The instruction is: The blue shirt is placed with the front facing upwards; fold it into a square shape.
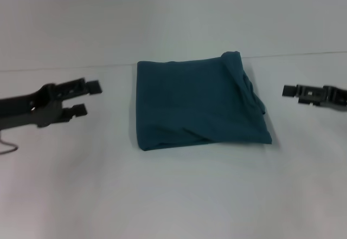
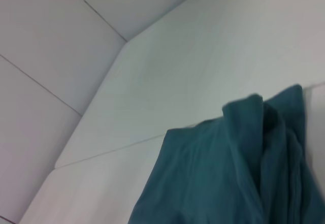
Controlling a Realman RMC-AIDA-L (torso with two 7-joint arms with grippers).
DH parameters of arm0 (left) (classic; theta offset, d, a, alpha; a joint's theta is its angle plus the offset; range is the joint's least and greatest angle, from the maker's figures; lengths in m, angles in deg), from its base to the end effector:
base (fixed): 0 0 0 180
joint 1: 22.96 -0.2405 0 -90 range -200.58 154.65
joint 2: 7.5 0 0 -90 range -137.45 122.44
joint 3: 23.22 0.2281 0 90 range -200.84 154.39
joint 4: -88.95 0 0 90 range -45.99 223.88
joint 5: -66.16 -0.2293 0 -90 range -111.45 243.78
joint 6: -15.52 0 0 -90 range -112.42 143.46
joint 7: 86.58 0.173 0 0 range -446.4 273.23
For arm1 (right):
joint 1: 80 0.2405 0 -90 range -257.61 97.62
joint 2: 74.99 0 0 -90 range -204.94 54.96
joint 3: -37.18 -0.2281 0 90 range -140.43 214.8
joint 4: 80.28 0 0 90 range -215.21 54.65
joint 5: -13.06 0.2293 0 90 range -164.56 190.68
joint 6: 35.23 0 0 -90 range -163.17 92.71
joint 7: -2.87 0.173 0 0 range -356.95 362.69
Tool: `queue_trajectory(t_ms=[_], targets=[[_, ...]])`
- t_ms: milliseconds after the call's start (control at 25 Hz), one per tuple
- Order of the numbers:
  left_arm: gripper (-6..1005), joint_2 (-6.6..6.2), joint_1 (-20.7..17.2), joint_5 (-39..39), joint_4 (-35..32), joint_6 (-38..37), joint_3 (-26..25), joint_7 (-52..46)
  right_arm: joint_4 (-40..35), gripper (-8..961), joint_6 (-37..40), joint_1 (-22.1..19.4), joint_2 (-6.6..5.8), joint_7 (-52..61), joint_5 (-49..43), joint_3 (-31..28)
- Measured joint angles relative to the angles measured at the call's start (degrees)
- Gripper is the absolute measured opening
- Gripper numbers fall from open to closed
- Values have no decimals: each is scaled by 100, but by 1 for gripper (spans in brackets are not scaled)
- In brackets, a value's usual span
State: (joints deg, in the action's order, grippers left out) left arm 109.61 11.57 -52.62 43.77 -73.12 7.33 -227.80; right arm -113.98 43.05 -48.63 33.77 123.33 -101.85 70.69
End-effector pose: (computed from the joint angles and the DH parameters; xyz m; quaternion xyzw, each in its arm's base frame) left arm -0.2321 0.3841 0.0480 -0.7201 -0.6204 -0.3020 0.0735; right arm 0.2992 0.3889 0.0723 -0.7641 0.5506 0.2676 0.2034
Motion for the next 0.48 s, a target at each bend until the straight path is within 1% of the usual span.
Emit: queue_trajectory(t_ms=[40,200,400,480], targets=[[949,0,-102,-2,-38,-141,-57,101,-70,827,-2,97,-59,121,-71,4],[949,27,-396,-12,-158,-476,-131,359,-420,823,-52,476,-200,749,-535,29],[949,71,-566,-154,-217,-602,-161,466,-696,818,-249,1249,-307,1647,-1600,59],[949,76,-581,-211,-220,-630,-163,496,-701,815,-338,1502,-311,1882,-1937,84]])
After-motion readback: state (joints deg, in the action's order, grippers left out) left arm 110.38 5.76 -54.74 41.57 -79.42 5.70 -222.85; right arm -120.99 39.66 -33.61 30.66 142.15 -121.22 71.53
